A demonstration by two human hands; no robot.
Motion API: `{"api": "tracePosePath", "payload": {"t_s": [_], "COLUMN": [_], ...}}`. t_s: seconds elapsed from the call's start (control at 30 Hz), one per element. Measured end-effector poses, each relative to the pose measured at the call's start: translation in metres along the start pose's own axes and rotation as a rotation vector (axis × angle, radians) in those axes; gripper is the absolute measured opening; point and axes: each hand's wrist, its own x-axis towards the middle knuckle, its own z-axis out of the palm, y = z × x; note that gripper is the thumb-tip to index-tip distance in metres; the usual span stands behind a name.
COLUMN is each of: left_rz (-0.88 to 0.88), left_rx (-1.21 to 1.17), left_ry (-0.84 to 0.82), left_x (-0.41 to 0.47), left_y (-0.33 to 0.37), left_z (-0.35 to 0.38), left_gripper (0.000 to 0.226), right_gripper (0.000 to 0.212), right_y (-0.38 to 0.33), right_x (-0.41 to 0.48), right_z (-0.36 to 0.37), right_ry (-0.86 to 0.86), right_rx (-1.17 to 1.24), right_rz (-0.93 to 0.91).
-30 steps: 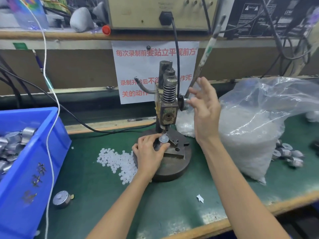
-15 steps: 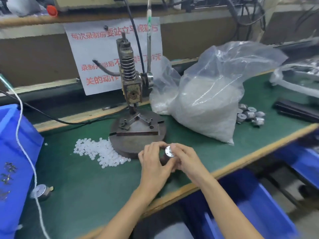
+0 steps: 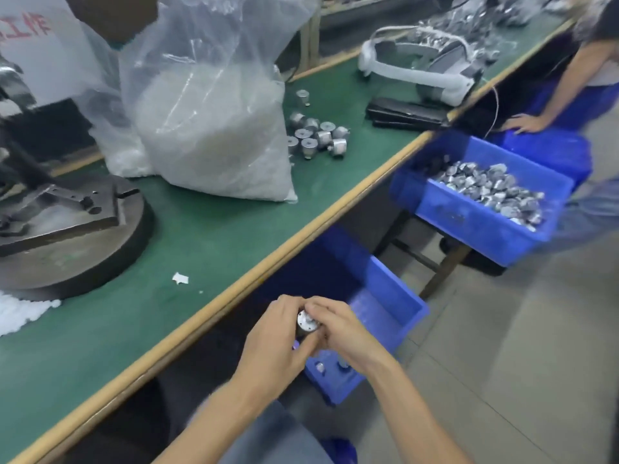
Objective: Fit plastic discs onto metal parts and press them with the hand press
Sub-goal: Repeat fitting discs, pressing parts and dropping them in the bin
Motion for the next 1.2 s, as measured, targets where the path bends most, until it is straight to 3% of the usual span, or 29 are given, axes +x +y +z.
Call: {"api": "tracePosePath", "payload": {"t_s": [0.13, 0.3, 0.43, 0.57, 0.63, 0.73, 0.87, 0.97, 1.07, 1.2], "left_rz": [0.015, 0.003, -0.062, -0.099, -0.127, -0.139, -0.126, -0.082, -0.005, 0.068], "left_rx": [0.158, 0.219, 0.261, 0.267, 0.259, 0.248, 0.231, 0.193, 0.157, 0.113], "left_ry": [-0.120, -0.145, -0.160, -0.177, -0.163, -0.140, -0.109, -0.069, -0.023, 0.053], "left_x": [0.007, 0.014, 0.007, -0.003, -0.006, -0.010, -0.009, -0.009, -0.009, -0.008], "left_y": [0.000, -0.001, -0.008, -0.017, -0.020, -0.022, -0.023, -0.017, -0.009, -0.001], "left_z": [0.024, 0.037, 0.037, 0.031, 0.027, 0.022, 0.017, 0.010, -0.001, -0.027], "left_gripper": [0.027, 0.029, 0.032, 0.029, 0.026, 0.023, 0.022, 0.021, 0.021, 0.021], "right_gripper": [0.022, 0.018, 0.018, 0.019, 0.007, 0.025, 0.036, 0.029, 0.016, 0.018], "right_y": [0.025, 0.048, 0.094, 0.142, 0.156, 0.165, 0.157, 0.136, 0.095, 0.015], "right_x": [0.000, 0.019, 0.058, 0.092, 0.098, 0.105, 0.105, 0.098, 0.087, 0.079], "right_z": [-0.020, -0.044, -0.064, -0.075, -0.077, -0.077, -0.081, -0.087, -0.088, -0.072], "right_ry": [0.105, 0.186, 0.338, 0.270, 0.218, 0.272, 0.373, 0.504, 0.678, 0.832], "right_rx": [0.053, 0.062, -0.244, -0.810, -0.912, -0.884, -0.758, -0.690, -0.606, -0.370], "right_rz": [0.072, 0.093, 0.267, 0.441, 0.486, 0.498, 0.437, 0.307, 0.035, -0.396]}}
